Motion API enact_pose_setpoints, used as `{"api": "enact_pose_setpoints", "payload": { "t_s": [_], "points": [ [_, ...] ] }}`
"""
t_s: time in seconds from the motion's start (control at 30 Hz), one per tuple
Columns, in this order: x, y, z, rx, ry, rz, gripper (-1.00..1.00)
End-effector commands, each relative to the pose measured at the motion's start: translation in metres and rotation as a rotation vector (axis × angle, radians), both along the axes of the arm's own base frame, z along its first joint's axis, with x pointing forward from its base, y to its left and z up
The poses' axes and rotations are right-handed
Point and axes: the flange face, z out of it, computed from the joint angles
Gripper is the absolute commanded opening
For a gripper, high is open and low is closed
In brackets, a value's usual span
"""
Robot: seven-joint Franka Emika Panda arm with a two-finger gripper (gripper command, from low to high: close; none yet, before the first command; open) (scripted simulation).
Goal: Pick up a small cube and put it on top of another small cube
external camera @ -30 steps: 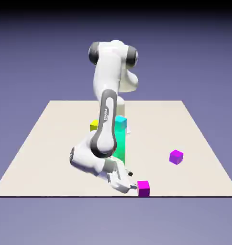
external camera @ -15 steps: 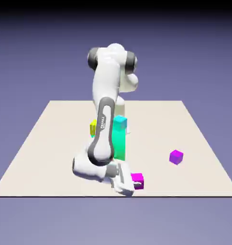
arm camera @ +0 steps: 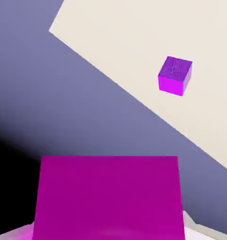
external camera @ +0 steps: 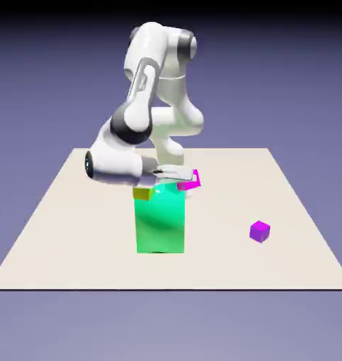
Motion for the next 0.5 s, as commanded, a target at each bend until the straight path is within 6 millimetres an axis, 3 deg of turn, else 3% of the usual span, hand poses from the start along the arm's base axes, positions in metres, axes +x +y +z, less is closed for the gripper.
{"api": "enact_pose_setpoints", "payload": {
  "t_s": [0.0,0.2,0.27,0.4,0.43,0.47],
  "points": [
    [-0.008,-0.016,0.003,-0.019,0.042,-0.036,-1.0],
    [-0.07,-0.113,0.016,-0.092,0.304,-0.297,-1.0],
    [-0.072,-0.117,0.016,-0.094,0.318,-0.311,-1.0],
    [-0.076,-0.071,-0.022,-0.094,0.318,-0.311,-1.0],
    [-0.076,-0.07,-0.022,-0.094,0.318,-0.311,-1.0],
    [-0.076,-0.07,-0.022,-0.094,0.318,-0.311,1.0]
  ]
}}
